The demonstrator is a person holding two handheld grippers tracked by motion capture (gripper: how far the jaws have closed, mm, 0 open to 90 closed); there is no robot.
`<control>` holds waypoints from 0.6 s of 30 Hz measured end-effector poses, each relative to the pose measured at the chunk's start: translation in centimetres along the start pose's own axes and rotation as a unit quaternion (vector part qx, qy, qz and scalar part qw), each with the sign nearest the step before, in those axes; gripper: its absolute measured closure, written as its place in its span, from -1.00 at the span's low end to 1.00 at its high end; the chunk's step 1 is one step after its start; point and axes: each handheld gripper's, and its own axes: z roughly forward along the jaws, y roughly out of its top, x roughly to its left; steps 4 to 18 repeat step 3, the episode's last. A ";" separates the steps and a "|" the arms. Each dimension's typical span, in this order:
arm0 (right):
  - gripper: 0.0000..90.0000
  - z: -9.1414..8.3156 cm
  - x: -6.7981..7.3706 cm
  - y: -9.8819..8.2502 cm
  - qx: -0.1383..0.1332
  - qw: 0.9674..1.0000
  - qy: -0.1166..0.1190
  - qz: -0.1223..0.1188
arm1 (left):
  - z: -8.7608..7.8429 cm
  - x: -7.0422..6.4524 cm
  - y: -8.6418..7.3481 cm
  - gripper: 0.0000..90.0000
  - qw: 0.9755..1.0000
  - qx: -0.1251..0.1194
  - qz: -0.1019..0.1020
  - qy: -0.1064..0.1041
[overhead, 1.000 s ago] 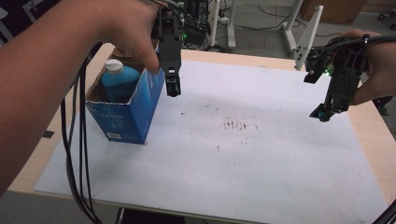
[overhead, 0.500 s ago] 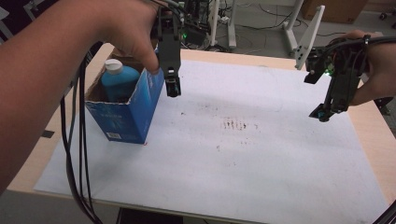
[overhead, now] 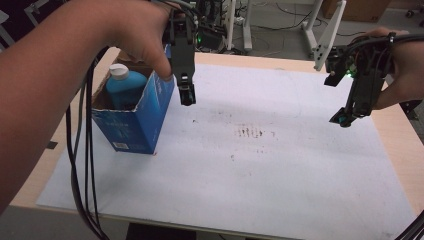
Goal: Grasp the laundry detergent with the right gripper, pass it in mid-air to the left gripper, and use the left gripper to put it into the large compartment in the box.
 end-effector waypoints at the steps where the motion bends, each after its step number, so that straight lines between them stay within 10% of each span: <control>1: -0.98 0.0 0.0 0.0 -0.001 1.000 -0.001 -0.001 | 0.0 -0.1 0.1 -0.96 1.000 0.001 0.001 0.002; 18: -0.98 0.0 0.2 0.1 -0.001 1.000 -0.001 -0.002 | 0.1 -0.2 0.1 -0.96 1.000 0.001 0.003 0.003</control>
